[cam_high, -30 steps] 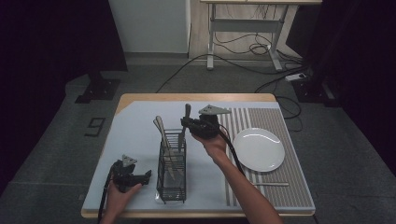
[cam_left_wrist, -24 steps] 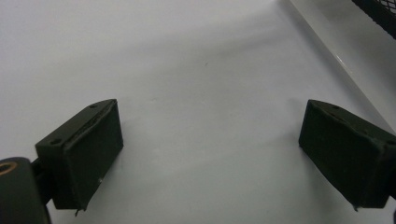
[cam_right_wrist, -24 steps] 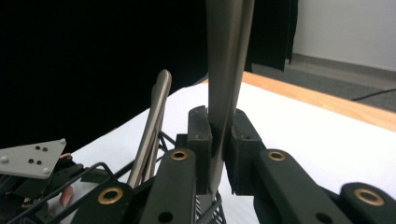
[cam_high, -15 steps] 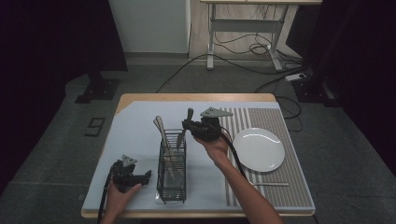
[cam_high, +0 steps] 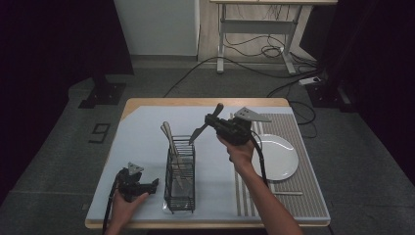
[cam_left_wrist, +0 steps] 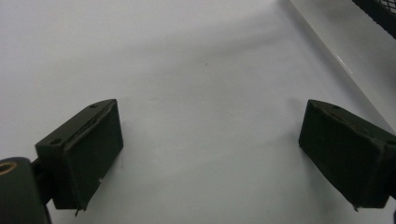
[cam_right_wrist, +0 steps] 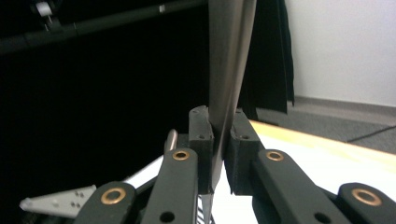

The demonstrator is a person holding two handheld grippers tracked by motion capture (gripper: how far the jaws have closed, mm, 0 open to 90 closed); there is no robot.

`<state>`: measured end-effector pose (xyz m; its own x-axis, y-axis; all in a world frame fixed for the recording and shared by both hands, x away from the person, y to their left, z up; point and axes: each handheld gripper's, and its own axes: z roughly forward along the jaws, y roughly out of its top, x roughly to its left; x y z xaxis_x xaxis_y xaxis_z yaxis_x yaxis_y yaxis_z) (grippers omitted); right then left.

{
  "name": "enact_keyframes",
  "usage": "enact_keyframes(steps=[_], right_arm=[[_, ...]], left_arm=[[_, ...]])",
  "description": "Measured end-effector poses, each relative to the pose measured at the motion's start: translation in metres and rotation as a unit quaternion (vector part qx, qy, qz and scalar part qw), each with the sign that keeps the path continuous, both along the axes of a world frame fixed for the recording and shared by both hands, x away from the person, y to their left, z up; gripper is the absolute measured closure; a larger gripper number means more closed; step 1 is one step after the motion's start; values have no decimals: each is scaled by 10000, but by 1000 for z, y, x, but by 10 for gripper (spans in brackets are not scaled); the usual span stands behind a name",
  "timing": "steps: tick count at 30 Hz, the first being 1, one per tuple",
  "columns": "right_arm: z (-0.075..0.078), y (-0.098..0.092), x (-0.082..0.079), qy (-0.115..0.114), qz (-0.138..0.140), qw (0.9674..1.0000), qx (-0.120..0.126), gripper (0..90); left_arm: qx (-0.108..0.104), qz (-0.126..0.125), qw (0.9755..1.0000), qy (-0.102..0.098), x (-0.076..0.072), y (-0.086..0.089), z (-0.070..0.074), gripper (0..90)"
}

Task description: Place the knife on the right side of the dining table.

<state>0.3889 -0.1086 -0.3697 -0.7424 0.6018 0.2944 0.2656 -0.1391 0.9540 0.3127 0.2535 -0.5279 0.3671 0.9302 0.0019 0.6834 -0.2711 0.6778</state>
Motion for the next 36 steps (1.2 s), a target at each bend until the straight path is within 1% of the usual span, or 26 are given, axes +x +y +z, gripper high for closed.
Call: enact_keyframes(steps=[3, 4, 6, 7, 9, 10, 11, 12, 13, 14, 16, 17, 19, 21, 23, 25, 28, 29, 30, 34, 35, 36], right_arm=[[5, -16, -4, -164, -89, 9993, 325, 825], [6, -21, -5, -186, -131, 9988, 428, 827], [9, -30, -8, -339, -376, 9982, 316, 828], [8, -35, -8, -354, -416, 9980, 304, 828], [4, -44, -6, -225, -456, 9980, 376, 828], [4, -44, -6, -225, -456, 9980, 376, 828], [-2, -50, -3, -150, -581, 9978, 276, 828], [-6, -52, -2, -108, -627, 9976, 256, 828], [-15, -57, 2, 16, -710, 9972, 223, 828], [-15, -57, 2, 16, -710, 9972, 223, 828], [-25, -61, 5, 128, -780, 9967, 192, 828], [-35, -65, 9, 251, -849, 9959, 160, 828], [-38, -66, 10, 288, -871, 9957, 146, 828], [-47, -69, 15, 395, -947, 9947, 77, 828], [-49, -69, 16, 434, -964, 9944, 65, 828], [-53, -70, 19, 477, -1041, 9934, -14, 828], [-55, -70, 21, 489, -1079, 9929, -59, 827], [-56, -70, 22, 484, -1124, 9924, -130, 827], [-56, -70, 22, 484, -1124, 9924, -130, 827], [-59, -72, 28, 527, -1225, 9907, -253, 827], [-61, -74, 31, 551, -1289, 9898, -243, 828], [-61, -74, 31, 551, -1289, 9898, -243, 828]], left_arm=[[-1, -1, 10000, 0, 0, 0, 0, 58], [-2, -1, 10000, 0, 0, 0, 0, 58], [0, 0, 10000, 0, 0, 0, 0, 58], [-1, 0, 10000, 0, 0, 0, 0, 58], [1, 0, 10000, 2, 0, 0, 0, 58], [1, 0, 10000, 2, 0, 0, 0, 58], [0, 0, 10000, -2, 0, 0, 0, 58], [-1, 1, 10000, -1, 0, 0, 0, 58], [0, 1, 10000, -1, 0, 0, 0, 58], [0, -3, 10000, 3, 0, 0, 0, 58], [2, 0, 10000, 2, 0, 0, 0, 58], [0, -1, 10000, 11, 0, 0, 0, 58], [2, -1, 10000, 12, 0, 0, 0, 58], [3, -3, 10000, 12, 0, 0, 0, 58], [3, -3, 10000, 13, 0, 0, 0, 58], [3, -3, 10000, 13, 0, 0, 0, 58], [4, -2, 10000, 12, 0, 0, 0, 58], [3, -2, 10000, 10, 0, 0, 0, 58], [3, -2, 10000, 10, 0, 0, 0, 58], [-5, 4, 10000, 1, 0, 0, 0, 58], [-3, -1, 10000, 4, 0, 0, 0, 58], [-9, 4, 10000, 2, 0, 0, 0, 58]])
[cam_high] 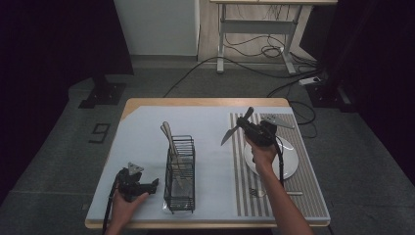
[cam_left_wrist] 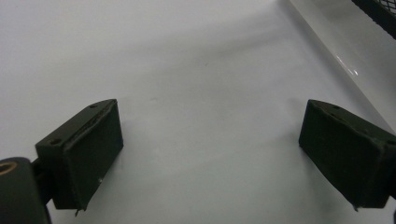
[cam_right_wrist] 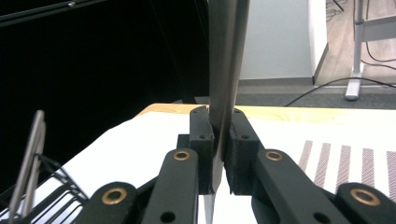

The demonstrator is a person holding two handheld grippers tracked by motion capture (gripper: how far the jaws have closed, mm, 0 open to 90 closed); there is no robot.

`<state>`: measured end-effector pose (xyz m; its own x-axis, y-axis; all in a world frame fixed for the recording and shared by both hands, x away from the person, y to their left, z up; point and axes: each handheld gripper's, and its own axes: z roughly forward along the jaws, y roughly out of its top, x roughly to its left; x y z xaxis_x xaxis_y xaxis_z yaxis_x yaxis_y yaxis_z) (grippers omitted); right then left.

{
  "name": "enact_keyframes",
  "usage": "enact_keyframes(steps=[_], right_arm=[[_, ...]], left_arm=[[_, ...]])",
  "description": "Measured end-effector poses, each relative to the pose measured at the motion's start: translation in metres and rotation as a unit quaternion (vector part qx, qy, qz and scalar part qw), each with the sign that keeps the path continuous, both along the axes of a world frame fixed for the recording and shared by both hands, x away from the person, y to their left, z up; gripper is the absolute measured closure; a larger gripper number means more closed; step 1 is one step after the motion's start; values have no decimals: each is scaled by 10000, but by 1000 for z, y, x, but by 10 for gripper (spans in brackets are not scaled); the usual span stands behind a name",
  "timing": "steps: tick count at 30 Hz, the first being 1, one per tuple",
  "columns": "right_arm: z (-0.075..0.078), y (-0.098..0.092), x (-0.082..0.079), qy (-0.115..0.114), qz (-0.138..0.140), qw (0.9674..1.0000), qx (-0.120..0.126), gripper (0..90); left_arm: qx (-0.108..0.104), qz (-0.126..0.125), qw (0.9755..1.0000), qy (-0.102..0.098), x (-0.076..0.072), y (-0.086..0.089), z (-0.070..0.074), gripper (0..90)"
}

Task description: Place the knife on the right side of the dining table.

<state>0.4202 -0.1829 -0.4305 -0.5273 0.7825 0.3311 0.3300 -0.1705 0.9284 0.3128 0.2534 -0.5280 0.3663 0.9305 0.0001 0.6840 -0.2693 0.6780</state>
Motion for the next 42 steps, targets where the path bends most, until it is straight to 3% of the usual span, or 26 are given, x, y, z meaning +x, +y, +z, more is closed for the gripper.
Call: enact_keyframes(steps=[16, 25, 30, 42], right_arm=[[-7, -13, 24, 78, -410, 9986, -316, 827], [-13, -29, 34, 203, -745, 9964, -337, 827], [-15, -37, 38, 294, -796, 9962, -216, 827], [-13, -40, 49, 286, -935, 9949, -242, 828]], left_arm=[[2, -1, 10000, 0, 0, 0, 0, 58], [-1, -1, 10000, 1, 0, 0, 0, 58], [5, -2, 10000, -1, 0, 0, 0, 58], [3, -2, 10000, -1, 0, 0, 0, 58]])
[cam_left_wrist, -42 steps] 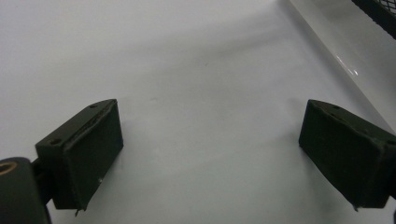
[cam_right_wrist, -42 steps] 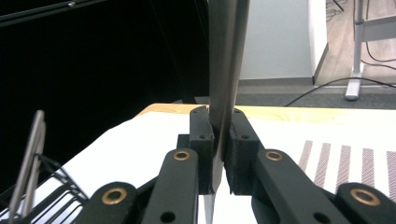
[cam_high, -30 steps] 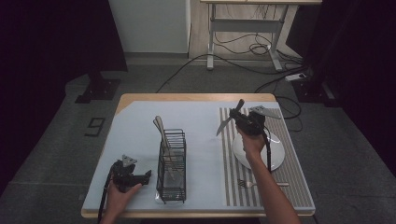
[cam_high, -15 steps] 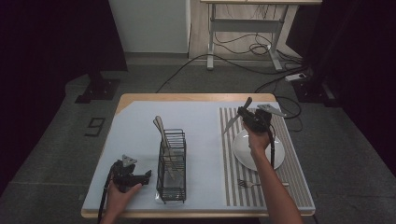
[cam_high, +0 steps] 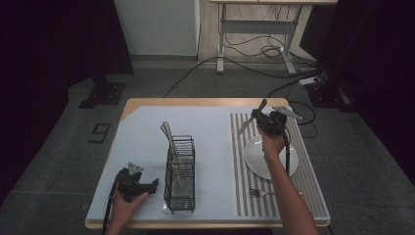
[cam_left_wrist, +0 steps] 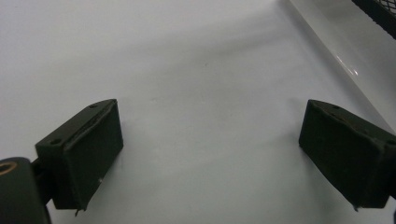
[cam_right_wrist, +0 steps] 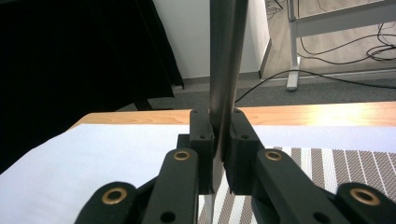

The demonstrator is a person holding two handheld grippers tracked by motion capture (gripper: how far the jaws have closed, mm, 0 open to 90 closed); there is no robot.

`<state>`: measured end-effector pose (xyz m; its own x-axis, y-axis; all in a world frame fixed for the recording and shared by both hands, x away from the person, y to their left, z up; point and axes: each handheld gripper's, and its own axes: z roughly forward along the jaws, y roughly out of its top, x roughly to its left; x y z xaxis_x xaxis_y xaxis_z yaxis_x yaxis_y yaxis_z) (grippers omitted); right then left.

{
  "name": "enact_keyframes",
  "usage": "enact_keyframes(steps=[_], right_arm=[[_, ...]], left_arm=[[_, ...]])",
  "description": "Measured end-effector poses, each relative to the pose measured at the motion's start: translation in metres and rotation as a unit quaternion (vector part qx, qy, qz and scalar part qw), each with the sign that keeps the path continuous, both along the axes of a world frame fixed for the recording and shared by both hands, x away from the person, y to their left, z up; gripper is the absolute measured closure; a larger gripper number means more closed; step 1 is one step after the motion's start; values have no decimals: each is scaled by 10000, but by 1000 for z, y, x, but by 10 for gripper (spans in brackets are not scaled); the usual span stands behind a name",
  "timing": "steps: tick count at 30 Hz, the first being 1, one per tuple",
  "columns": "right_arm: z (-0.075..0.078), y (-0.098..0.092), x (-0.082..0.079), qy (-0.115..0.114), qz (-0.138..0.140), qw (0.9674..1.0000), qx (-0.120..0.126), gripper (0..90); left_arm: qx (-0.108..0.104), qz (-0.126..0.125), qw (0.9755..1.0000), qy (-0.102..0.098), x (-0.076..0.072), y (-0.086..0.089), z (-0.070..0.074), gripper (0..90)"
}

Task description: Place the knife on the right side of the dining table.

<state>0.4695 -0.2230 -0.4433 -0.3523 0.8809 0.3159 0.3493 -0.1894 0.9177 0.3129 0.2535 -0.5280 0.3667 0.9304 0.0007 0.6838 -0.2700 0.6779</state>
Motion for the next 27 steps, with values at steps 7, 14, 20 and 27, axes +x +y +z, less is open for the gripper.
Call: enact_keyframes(steps=[7, 14, 20, 27], right_arm=[[-2, 0, 10, -23, -100, 9999, 73, 829], [-3, 0, 21, -118, -233, 9995, 179, 829], [-11, -2, 28, -18, -288, 9986, 454, 830], [-15, -9, 32, 36, -367, 9975, 597, 828]], left_arm=[[0, 1, 10000, 0, 0, 0, 0, 58], [-1, 2, 10000, -1, 0, 0, 0, 58], [0, 1, 10000, -1, 0, 0, 0, 58], [0, 1, 10000, -1, 0, 0, 0, 58]])
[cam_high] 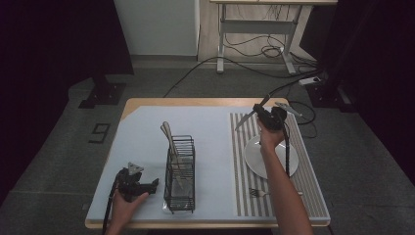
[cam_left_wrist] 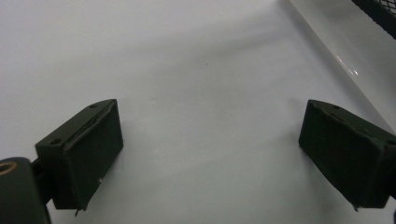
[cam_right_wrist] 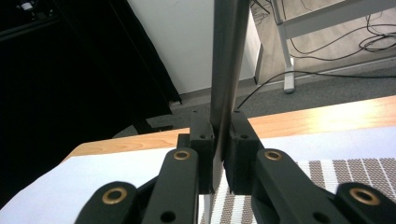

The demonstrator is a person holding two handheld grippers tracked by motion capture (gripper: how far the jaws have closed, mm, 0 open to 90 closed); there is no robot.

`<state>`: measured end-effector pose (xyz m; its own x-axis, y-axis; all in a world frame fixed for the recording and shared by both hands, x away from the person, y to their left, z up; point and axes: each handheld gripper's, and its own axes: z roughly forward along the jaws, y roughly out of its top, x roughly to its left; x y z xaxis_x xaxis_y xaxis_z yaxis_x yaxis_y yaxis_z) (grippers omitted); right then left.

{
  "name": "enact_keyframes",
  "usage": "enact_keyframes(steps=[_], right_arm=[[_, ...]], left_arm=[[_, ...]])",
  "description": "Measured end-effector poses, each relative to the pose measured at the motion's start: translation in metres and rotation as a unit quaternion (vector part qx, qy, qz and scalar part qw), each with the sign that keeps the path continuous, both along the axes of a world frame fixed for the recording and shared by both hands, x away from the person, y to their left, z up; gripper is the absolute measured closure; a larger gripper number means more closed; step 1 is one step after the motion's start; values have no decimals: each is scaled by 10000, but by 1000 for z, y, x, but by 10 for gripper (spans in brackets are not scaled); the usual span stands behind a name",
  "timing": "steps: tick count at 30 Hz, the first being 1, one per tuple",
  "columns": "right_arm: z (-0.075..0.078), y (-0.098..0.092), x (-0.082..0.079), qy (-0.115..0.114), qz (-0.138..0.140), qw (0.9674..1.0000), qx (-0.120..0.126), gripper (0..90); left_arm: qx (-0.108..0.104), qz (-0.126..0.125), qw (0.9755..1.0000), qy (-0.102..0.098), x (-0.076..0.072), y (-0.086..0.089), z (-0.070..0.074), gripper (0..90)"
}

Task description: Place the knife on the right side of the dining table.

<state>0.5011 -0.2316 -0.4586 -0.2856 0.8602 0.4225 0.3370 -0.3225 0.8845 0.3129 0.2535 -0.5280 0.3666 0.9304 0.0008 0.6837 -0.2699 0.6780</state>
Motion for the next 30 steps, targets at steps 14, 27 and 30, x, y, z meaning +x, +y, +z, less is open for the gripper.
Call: enact_keyframes(steps=[14, 27, 30], right_arm=[[-11, -21, -2, 223, -314, 9985, -397, 759], [-25, -40, 0, 495, -435, 9975, -261, 707], [-28, -43, 0, 548, -464, 9972, -192, 702]], left_arm=[[-4, 1, 10000, 1, 0, 0, 0, 58], [0, 2, 10000, -1, 0, 0, 0, 58], [-1, 2, 10000, -1, 0, 0, 0, 58]])
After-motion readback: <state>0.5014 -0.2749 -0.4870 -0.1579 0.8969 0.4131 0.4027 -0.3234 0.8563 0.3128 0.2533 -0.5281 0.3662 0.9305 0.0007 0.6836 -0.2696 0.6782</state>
